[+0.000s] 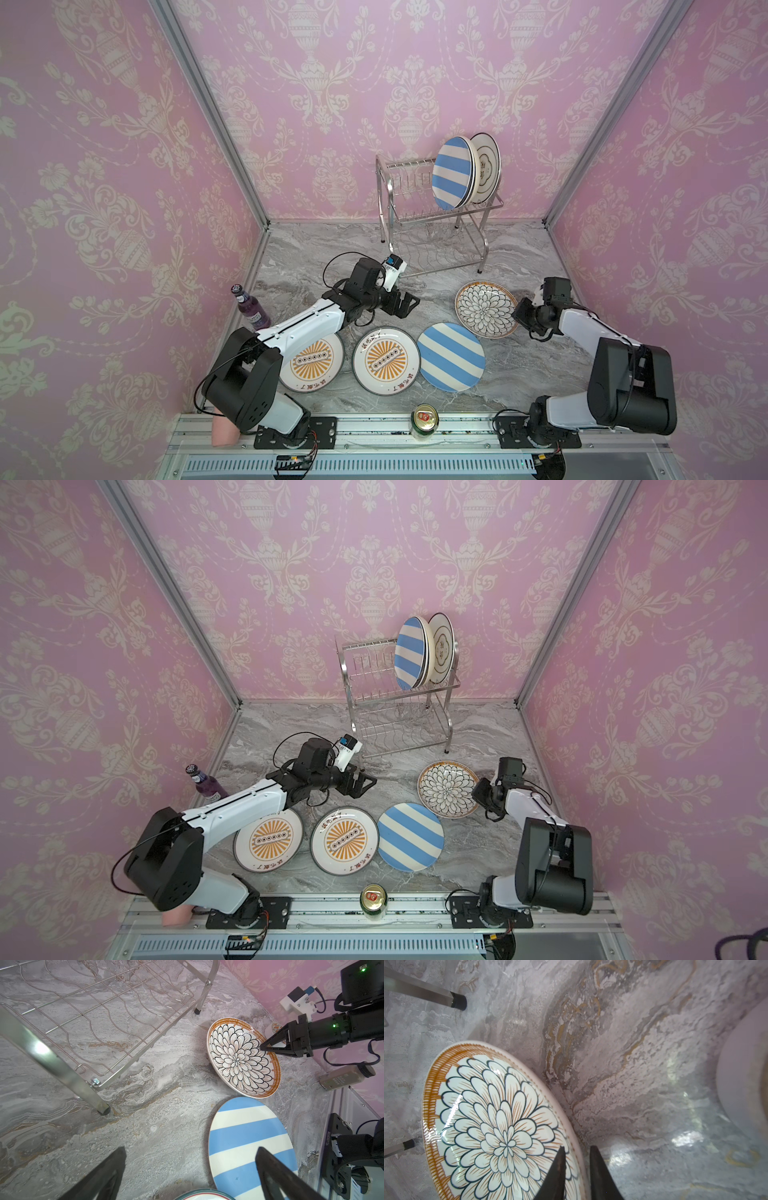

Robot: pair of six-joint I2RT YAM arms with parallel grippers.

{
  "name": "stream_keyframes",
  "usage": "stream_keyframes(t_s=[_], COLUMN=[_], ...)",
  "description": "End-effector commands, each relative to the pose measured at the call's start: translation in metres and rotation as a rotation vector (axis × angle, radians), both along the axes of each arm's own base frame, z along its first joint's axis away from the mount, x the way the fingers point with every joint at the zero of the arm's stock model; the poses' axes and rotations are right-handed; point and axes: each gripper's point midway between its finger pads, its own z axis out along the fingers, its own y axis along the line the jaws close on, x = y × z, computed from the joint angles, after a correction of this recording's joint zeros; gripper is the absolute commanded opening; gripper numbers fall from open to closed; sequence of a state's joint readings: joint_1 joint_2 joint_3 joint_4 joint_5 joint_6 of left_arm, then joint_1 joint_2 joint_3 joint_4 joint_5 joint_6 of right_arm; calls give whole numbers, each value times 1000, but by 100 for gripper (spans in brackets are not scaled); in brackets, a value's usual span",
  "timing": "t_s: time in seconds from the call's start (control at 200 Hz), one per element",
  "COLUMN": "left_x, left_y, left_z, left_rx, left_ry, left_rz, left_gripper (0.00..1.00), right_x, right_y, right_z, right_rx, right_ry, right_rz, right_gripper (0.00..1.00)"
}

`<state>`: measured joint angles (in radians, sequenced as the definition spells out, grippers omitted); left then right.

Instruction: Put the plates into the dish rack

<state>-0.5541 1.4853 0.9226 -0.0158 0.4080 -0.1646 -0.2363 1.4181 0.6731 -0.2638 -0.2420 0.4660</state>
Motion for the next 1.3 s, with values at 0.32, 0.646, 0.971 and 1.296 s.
stream_keyframes(t_s=[0.32, 0.646, 0.971, 1.296], left_x=[2, 3, 6, 23], left_y=[13, 18, 27, 52], left_z=[4, 8, 22, 57], left_rx=[27, 29, 14, -5], left_ry=[-40, -49, -91, -177], left_rz=[29, 38, 61, 164], left_gripper=[99, 99, 99, 99], right_x=[2, 5, -11, -25], right_y=[-2, -19, -36, -15], right_z=[0, 31, 92, 204], right_rx=[-28, -135, -343, -584], right_ry=[1, -10, -21, -145], right_rz=[41, 32, 41, 102], right_gripper=[13, 2, 0, 0])
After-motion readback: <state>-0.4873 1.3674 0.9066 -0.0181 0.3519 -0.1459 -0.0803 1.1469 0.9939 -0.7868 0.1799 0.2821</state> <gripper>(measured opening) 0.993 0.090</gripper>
